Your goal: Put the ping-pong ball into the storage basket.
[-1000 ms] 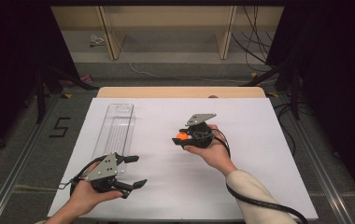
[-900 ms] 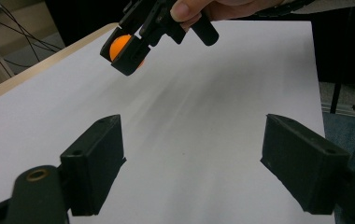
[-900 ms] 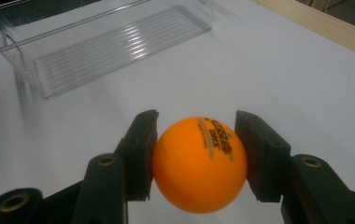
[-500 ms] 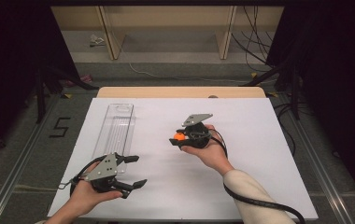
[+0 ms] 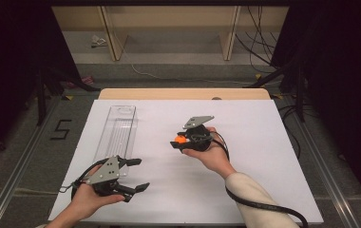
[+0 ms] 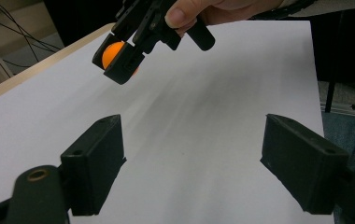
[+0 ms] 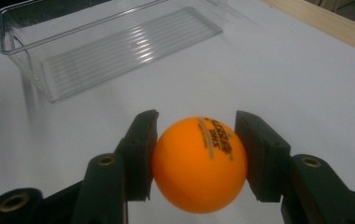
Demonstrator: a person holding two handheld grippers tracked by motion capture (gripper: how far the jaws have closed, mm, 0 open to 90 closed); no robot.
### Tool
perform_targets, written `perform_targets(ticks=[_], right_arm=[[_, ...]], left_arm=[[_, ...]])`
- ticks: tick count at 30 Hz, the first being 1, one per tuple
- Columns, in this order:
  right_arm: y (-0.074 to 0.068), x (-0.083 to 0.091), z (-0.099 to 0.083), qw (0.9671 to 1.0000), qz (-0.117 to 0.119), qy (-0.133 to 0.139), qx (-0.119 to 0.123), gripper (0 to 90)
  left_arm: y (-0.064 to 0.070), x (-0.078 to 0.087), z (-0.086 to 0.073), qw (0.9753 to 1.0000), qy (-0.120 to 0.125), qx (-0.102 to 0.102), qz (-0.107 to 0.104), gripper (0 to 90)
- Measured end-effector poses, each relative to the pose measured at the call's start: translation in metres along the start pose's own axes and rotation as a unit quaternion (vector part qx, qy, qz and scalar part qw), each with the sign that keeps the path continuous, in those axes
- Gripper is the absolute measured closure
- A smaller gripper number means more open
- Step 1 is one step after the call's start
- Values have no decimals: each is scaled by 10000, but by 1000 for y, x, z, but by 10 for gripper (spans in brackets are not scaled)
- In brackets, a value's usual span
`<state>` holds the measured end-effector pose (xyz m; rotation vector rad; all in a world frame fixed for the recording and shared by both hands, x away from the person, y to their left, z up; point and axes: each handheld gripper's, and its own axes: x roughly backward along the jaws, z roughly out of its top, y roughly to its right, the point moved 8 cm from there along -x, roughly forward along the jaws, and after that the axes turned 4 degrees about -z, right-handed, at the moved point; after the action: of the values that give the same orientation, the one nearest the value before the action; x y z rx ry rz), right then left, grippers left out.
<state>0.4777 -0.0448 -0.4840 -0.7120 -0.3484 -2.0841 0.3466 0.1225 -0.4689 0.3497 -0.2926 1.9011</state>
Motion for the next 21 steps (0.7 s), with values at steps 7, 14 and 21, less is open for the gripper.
perform_targets(ticks=[7,14,21], right_arm=[[-1,-1,1,10000,15,-5,-6,512],[-3,-4,2,10000,24,-4,10,512],[-4,-5,4,10000,34,6,14,512]], left_arm=[[0,0,0,10000,2,-6,-2,206],[0,0,0,10000,-8,-30,-6,206],[0,0,0,10000,-7,-43,0,206]])
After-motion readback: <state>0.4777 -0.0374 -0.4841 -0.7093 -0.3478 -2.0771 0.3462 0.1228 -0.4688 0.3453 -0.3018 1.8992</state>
